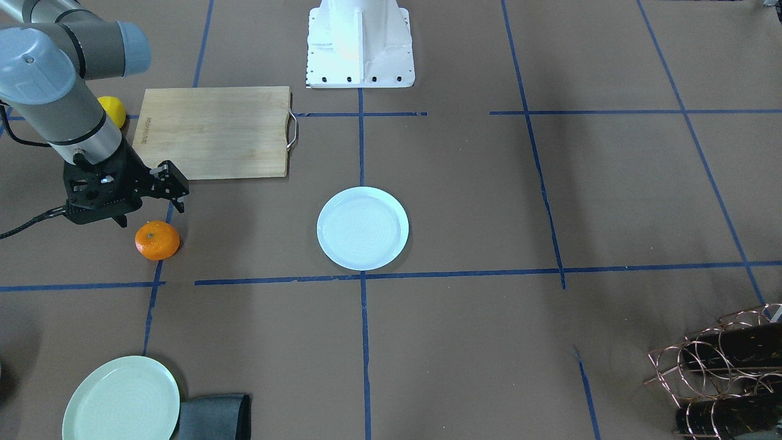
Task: Pick orange to plate
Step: 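Lower the right gripper onto the orange and close on it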
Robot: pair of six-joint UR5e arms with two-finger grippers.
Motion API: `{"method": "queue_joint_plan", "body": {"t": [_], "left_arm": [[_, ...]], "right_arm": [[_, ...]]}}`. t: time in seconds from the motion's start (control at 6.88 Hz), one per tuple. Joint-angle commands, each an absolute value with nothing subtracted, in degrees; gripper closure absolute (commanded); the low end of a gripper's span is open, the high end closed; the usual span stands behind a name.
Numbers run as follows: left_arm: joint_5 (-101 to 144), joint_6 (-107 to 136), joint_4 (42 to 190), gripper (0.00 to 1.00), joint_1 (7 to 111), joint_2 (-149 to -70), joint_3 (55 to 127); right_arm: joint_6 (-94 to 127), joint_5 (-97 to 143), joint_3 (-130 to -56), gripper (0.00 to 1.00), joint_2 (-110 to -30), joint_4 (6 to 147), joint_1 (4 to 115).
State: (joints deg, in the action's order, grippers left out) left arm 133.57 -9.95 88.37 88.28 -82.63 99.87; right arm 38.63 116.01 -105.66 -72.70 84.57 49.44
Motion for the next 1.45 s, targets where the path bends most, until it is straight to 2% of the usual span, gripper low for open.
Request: {"method": "queue_joint_plan", "body": {"t": [0.0, 0.29, 1.16, 1.31], "left_arm": [[133.3, -9.7, 88.1, 0.00, 88.3, -83.1, 99.9], [133.3, -9.7, 88.1, 0.00, 88.4, -83.1, 100.3], [133.3, -9.8, 88.1, 0.00, 88.4, -83.1, 100.7], [133.4, -9.8, 88.1, 0.00, 88.4, -83.1, 100.7]], "right_arm": [[40.0, 113.4, -101.8, 0.00, -74.3, 78.5, 47.8], [40.7, 112.6, -94.4, 0.00, -74.8, 69.0, 47.6], [40.4, 110.0, -91.2, 0.00, -75.9, 68.1, 44.7], [40.6, 110.0, -91.5, 0.19, -75.9, 68.1, 44.6]]}}
